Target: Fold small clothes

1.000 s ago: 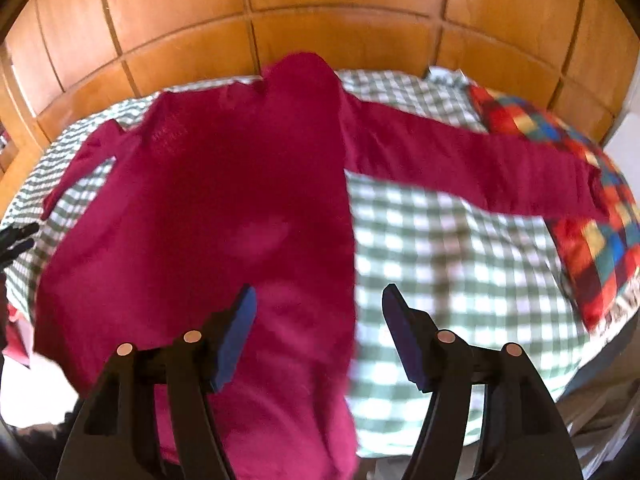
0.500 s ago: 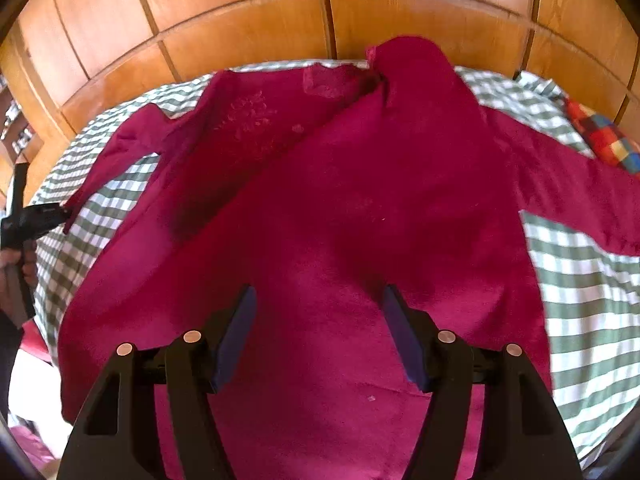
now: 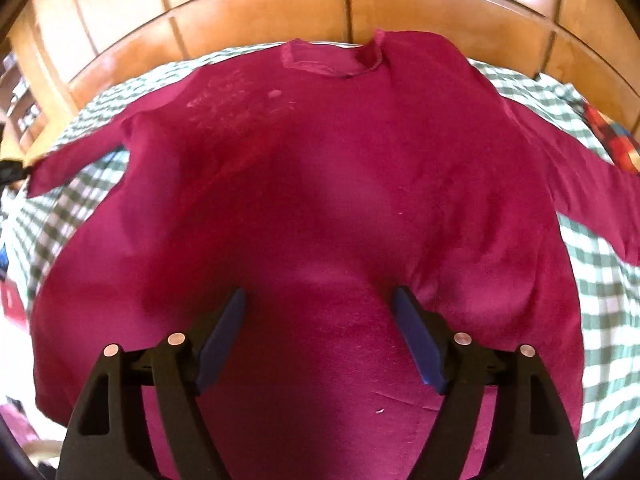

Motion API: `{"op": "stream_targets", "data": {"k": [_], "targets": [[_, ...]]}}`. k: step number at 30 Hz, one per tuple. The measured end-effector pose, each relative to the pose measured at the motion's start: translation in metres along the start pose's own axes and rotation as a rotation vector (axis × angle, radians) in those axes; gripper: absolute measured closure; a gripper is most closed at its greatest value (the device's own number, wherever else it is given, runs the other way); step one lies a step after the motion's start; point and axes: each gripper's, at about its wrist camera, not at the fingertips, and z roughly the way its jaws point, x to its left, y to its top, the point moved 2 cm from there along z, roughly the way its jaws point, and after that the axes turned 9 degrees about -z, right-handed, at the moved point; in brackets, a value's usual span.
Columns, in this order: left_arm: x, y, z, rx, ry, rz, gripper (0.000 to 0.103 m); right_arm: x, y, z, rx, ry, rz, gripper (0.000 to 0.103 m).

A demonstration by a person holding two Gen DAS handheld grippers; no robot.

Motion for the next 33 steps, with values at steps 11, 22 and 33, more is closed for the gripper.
{"op": "stream_targets", "data": {"k": [11,22,33], "targets": [[-0.187,-0.017,-0.077,-0.121,-0.458,0.298,0.037,-0.125,0.098,-0.028,-0.153,-0.074,0.115,0.027],[-0.384,-0.064,-0.07,0.008,-0.618,0.633,0.026,-0.165,0.214,0.049,-0.047,-0.059,-0.073,0.027],[-0.4,-0.096,-0.075,-0.087,-0.607,0.738,0.102,-0.161,0.208,0.089,0.031,-0.098,-0.2,0.094]]}}
